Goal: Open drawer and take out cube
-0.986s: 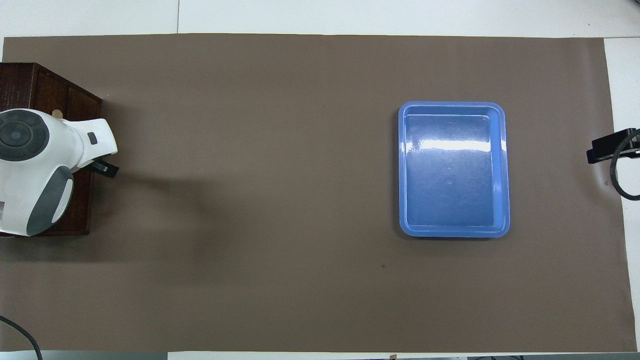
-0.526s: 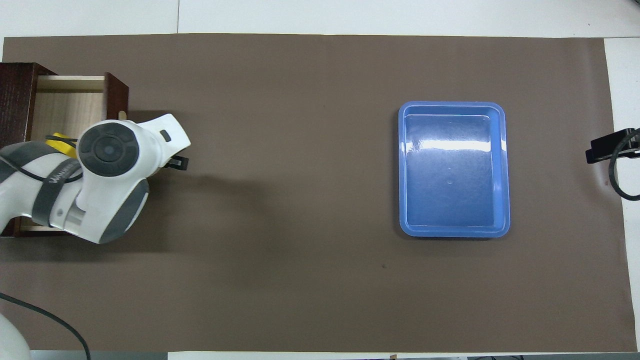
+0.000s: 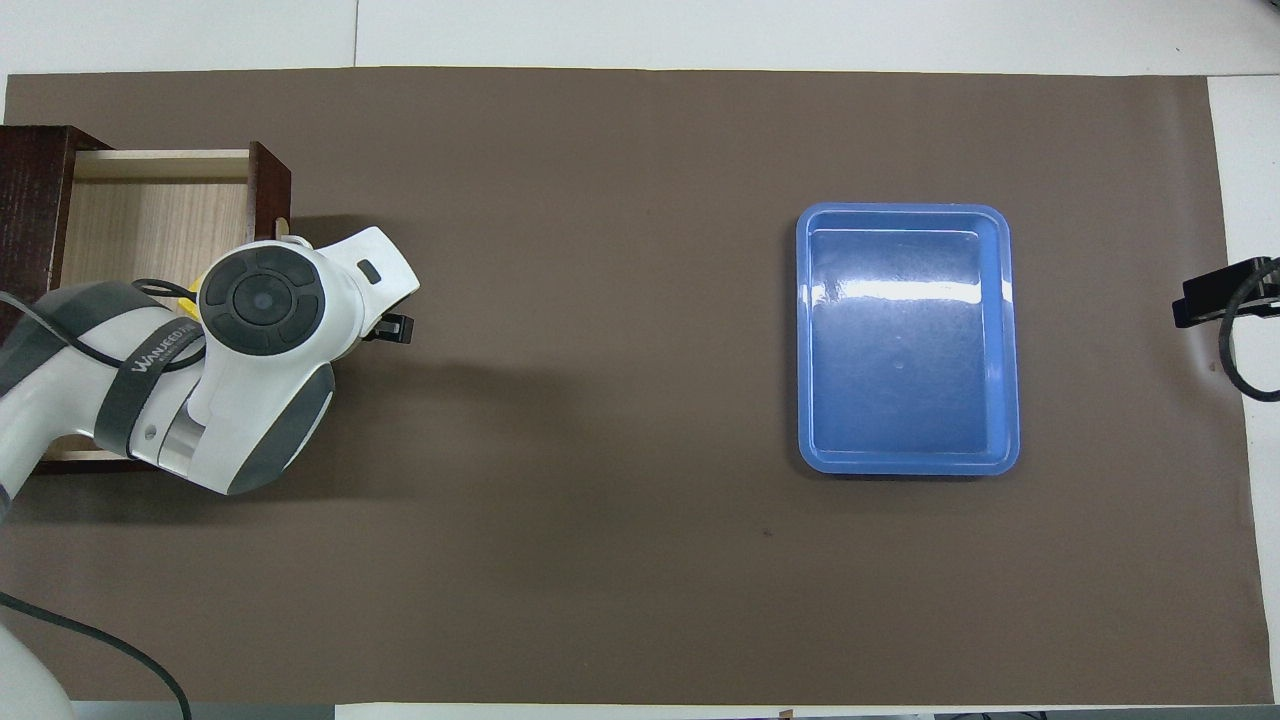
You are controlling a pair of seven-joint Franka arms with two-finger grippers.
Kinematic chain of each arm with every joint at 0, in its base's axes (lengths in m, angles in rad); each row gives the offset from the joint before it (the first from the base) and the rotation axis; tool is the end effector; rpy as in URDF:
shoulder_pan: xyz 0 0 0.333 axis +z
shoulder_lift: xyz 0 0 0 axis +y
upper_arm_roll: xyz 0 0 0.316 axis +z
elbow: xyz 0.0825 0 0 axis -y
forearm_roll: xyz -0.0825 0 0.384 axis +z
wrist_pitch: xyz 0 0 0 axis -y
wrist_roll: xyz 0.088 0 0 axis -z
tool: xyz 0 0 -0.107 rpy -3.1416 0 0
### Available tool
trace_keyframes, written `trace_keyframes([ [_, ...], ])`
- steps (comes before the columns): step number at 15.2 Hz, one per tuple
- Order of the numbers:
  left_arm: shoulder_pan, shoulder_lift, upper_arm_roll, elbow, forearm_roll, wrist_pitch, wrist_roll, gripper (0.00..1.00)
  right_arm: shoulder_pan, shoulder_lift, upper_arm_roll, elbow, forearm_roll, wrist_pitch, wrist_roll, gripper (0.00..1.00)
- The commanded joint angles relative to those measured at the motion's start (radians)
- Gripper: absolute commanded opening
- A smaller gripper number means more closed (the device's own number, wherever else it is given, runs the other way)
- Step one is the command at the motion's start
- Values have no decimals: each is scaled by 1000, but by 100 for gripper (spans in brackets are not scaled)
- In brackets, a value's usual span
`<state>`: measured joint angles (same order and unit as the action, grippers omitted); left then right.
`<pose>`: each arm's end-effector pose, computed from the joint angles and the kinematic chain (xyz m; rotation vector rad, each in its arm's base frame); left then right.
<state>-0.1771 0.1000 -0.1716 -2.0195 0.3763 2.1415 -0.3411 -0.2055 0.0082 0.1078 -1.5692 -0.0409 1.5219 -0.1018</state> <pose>0.5473 -0.1805 0.4073 -2.8453 0.2964 -0.1805 0.5484 -0.0586 0.6167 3.1059 0.0051 -0.0919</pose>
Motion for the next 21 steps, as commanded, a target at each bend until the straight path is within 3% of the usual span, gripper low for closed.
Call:
trace_keyframes([
  [1, 2, 85, 12, 296, -118, -238, -6, 100, -14, -14, 10, -15, 4, 3, 11, 100],
  [2, 33, 99, 15, 371, -166, -286, -7, 100, -11, -14, 10, -15, 4, 3, 11, 100],
  [4, 144, 89, 15, 410, -230, -292, -13, 100, -9, -14, 10, -15, 4, 3, 13, 100],
  [6, 250, 80, 15, 397, -255, -261, -54, 100, -9, -14, 10, -15, 6, 1, 13, 100],
  [8, 316, 47, 14, 305, -255, -166, -158, 100, -9, -14, 12, -17, 6, 0, 11, 100],
  [11, 315, -31, 15, 101, -255, 15, -387, 100, -8, -14, 12, -17, 6, -3, 10, 100],
  [13, 314, -29, 14, 73, -254, 37, -520, 100, -6, -14, 12, -17, 6, -8, 5, 100],
  [20, 292, -43, 14, 13, -254, 31, -533, 100, -3, -16, 12, -17, 6, -11, -7, 100],
  [21, 292, -42, 12, 13, -255, 29, -535, 80, -3, -16, 12, -17, 6, -11, -7, 100],
])
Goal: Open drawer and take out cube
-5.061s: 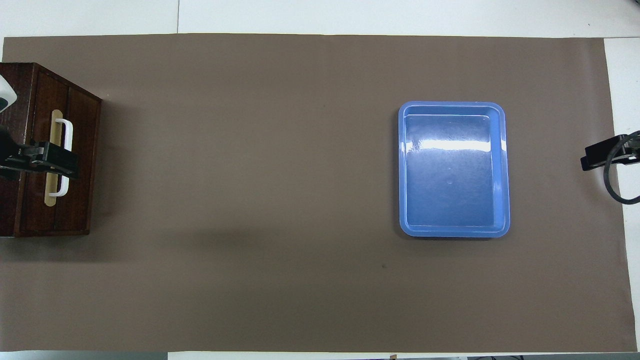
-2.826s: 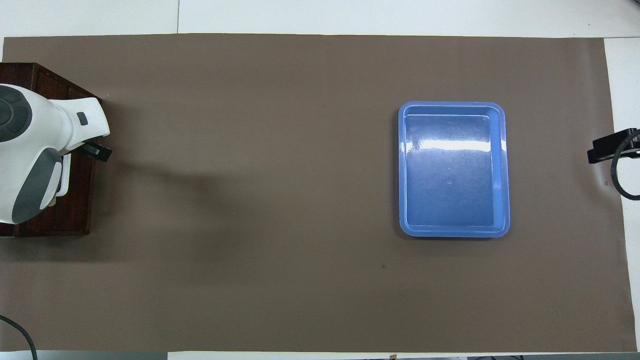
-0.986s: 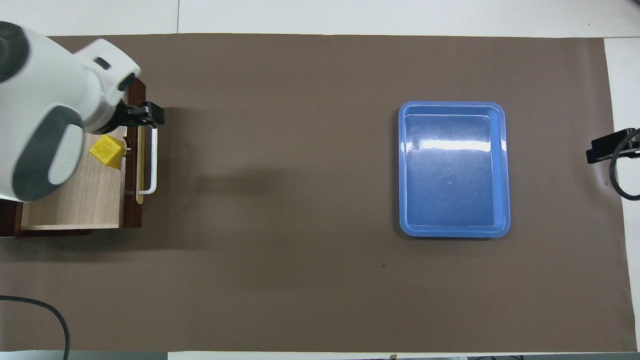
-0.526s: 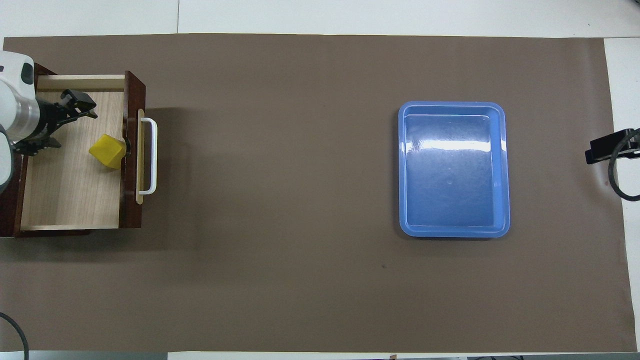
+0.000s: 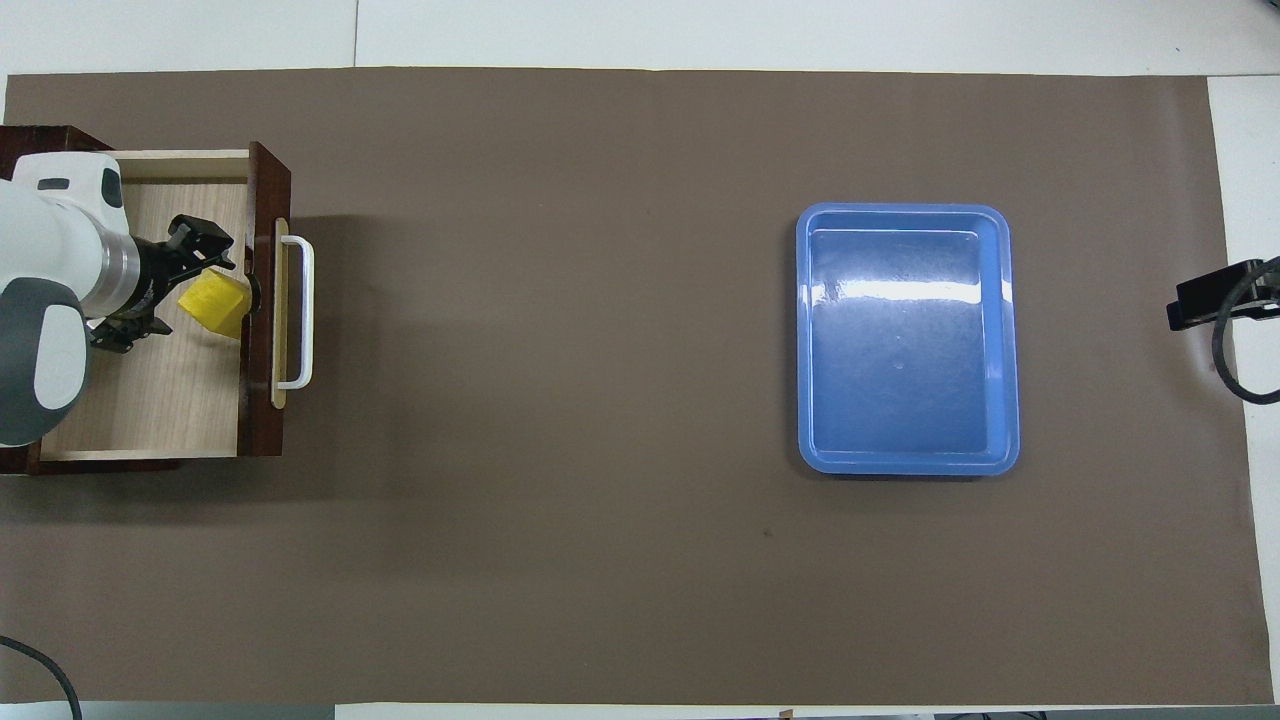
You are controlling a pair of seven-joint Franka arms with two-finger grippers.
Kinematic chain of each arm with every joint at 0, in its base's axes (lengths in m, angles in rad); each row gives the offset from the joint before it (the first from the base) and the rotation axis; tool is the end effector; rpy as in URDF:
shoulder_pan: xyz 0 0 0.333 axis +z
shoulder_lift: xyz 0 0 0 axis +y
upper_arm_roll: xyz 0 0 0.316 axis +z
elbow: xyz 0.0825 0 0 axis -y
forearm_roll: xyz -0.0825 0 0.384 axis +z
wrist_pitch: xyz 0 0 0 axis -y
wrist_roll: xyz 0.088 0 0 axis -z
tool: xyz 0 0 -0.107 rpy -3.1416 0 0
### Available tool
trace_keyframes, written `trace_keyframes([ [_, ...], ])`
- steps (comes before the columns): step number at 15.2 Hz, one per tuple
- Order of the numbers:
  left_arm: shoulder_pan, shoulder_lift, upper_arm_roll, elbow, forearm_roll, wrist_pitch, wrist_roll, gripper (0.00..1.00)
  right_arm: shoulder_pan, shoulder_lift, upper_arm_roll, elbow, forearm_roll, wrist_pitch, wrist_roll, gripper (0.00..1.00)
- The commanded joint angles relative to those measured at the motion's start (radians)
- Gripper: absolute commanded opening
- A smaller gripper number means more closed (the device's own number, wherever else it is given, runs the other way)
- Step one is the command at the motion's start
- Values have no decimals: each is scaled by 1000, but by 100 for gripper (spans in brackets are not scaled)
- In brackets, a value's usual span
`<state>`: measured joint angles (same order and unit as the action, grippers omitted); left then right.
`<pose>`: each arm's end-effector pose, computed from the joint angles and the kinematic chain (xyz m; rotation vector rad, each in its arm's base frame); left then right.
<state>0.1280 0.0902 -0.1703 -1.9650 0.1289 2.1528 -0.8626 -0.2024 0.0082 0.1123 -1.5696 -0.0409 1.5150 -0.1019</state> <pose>0.5867 -0.0176 0.4375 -2.8737 -1.1414 -0.2030 0.5481 -0.0544 0.6159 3.1061 0.0168 -0.1030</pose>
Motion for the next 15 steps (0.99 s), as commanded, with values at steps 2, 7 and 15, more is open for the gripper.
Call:
trace_keyframes([
  [2, -13, -29, 11, -28, -8, 12, -13, 25, -5, -16, 7, -18, 6, -4, -7, 100],
  [7, -16, 37, 6, 206, -21, -161, -15, 0, -3, -23, 9, -38, 7, -4, -1, 100],
  [15, -224, 13, -28, 307, -170, -219, -535, 0, 21, -94, 15, -182, 167, 31, 307, 100],
])
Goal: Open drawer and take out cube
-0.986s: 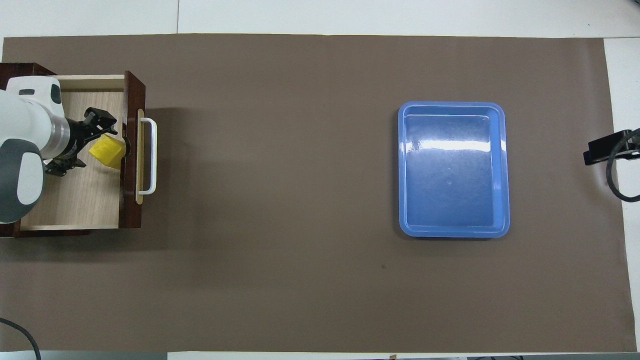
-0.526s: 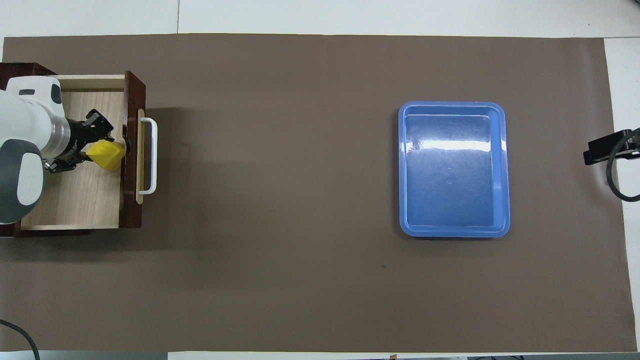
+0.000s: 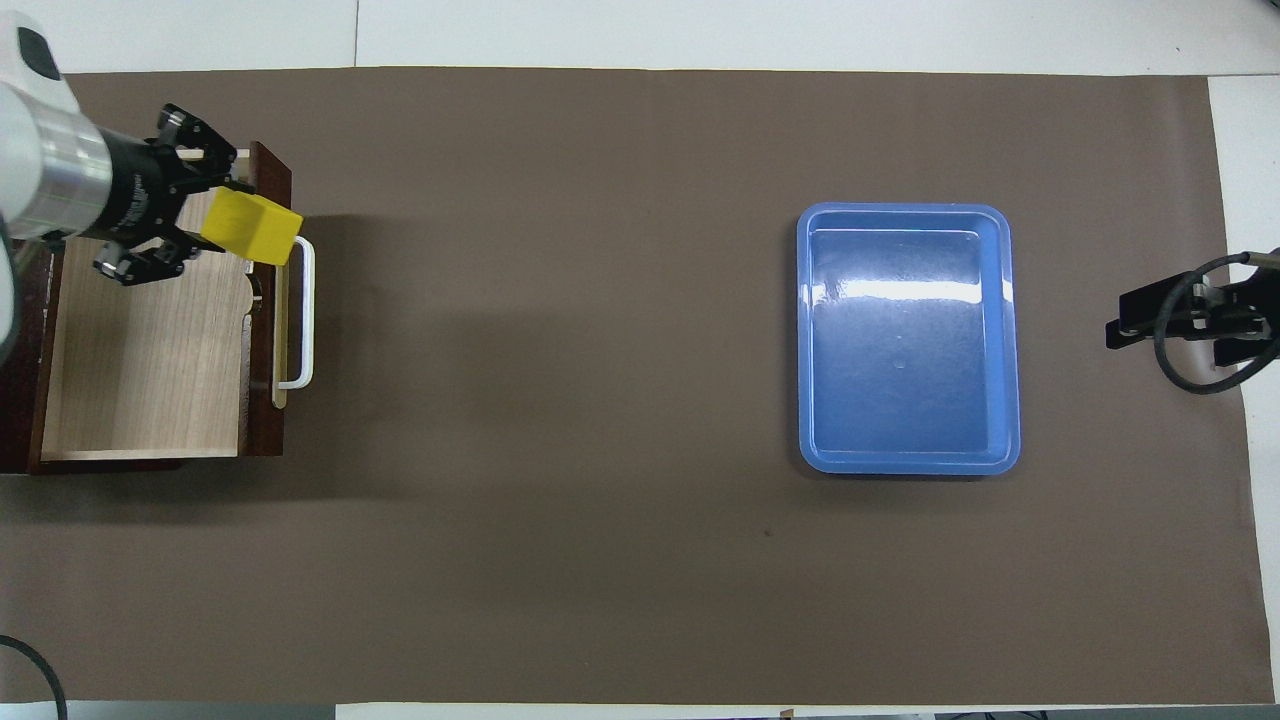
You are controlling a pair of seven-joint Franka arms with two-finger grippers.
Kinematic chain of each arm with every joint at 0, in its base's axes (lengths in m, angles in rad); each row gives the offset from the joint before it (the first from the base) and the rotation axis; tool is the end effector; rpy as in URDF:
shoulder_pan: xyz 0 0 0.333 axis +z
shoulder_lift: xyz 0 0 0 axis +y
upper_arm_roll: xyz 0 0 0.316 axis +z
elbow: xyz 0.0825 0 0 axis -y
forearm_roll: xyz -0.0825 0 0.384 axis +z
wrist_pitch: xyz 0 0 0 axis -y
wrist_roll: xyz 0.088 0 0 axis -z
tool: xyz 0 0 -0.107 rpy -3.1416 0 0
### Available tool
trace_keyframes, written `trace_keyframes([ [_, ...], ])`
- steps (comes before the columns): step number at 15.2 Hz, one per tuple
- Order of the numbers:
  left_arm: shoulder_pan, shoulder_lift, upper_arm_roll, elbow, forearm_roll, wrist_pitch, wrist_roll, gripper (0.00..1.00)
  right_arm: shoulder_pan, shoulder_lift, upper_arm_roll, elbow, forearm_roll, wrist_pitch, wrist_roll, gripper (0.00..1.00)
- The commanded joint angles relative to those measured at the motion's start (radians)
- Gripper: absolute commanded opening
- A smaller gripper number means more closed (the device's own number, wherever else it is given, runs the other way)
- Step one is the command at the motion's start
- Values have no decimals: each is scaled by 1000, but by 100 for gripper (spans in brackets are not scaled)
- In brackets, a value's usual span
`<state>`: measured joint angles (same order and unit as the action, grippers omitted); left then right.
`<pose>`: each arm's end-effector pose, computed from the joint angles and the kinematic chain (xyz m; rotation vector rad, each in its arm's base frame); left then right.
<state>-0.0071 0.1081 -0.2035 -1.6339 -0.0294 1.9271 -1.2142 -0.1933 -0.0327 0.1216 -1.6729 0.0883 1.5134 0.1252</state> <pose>0.6014 -0.1247 0.5665 2.6021 1.4461 0.1627 0.5342 -0.0275 0.5902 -3.0394 0.3015 0.1976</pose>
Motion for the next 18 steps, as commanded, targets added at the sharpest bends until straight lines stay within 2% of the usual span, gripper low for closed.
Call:
trace_keyframes([
  [1, -137, -5, 7, -24, -15, 6, -287, 0, 17, -68, 6, -109, 56, 48, 112, 100],
  [3, -212, 4, 6, -29, -36, 4, -489, 0, 25, -90, 6, -175, 91, 91, 190, 100],
  [4, -238, 11, 6, -32, -94, 16, -604, 0, 41, -98, 6, -206, 120, 117, 245, 100],
  [6, -308, 12, 6, -69, -130, 84, -746, 0, 84, -82, 6, -222, 149, 132, 390, 100],
  [12, -497, 28, 9, -167, -132, 233, -970, 0, 227, 0, 6, -301, 378, 307, 779, 100],
  [16, -519, 25, 7, -204, -132, 315, -1050, 0, 348, 117, 6, -306, 506, 511, 950, 100],
  [18, -525, 24, 7, -210, -132, 323, -1053, 0, 356, 143, 6, -304, 589, 562, 994, 100],
])
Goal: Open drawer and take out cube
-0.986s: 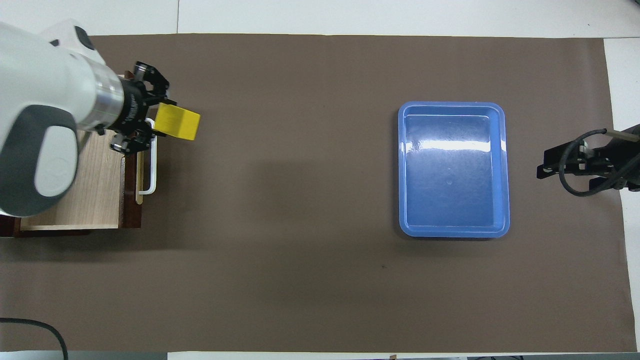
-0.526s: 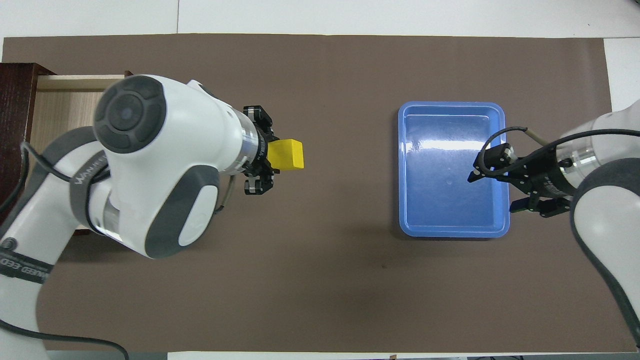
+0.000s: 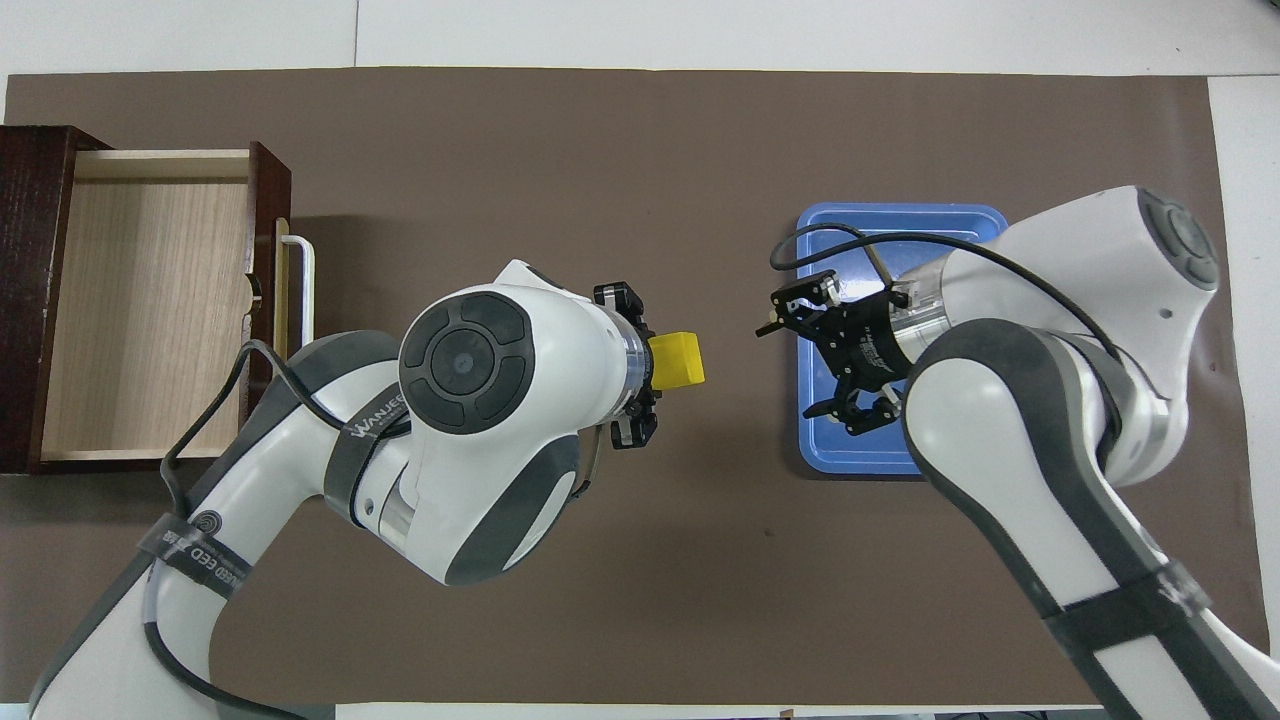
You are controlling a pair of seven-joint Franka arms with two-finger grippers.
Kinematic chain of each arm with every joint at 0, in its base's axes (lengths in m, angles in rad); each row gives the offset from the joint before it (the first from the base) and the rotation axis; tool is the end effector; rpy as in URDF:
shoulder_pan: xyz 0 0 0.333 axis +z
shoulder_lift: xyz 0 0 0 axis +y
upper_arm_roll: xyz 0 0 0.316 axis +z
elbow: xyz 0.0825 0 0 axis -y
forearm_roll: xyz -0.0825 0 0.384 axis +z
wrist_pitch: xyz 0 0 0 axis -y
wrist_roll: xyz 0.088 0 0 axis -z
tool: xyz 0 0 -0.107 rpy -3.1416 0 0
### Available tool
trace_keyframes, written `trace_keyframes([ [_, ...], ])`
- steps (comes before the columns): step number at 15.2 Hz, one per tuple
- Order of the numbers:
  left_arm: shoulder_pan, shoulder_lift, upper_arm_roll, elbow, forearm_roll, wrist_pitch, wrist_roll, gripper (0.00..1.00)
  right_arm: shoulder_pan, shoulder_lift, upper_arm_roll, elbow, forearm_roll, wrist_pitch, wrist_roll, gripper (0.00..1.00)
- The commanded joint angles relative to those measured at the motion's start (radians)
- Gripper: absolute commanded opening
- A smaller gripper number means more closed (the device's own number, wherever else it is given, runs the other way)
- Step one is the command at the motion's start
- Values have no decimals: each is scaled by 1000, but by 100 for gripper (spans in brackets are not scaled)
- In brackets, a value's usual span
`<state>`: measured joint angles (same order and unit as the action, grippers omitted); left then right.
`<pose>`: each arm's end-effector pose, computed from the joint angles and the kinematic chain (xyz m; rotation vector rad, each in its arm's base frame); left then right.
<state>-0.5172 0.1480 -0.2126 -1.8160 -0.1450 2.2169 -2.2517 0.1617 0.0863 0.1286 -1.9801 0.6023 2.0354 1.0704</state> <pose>0.4676 -0.4164 0.4833 1.9978 2.0585 -0.1966 0.5429 0.1940 0.4305 -2.3203 1.3683 0.5052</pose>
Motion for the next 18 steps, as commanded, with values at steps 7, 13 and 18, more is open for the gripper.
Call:
trace_keyframes([
  [7, -18, -18, 18, -37, -16, 38, -17, 0, 114, 38, -3, -5, 160, 123, 148, 100],
  [13, -18, -19, 18, -37, -16, 41, -20, 0, 119, 32, -3, -19, 160, 121, 151, 100],
  [18, -17, -18, 18, -37, -16, 41, -20, 0, 148, 32, -3, -20, 160, 141, 175, 96],
])
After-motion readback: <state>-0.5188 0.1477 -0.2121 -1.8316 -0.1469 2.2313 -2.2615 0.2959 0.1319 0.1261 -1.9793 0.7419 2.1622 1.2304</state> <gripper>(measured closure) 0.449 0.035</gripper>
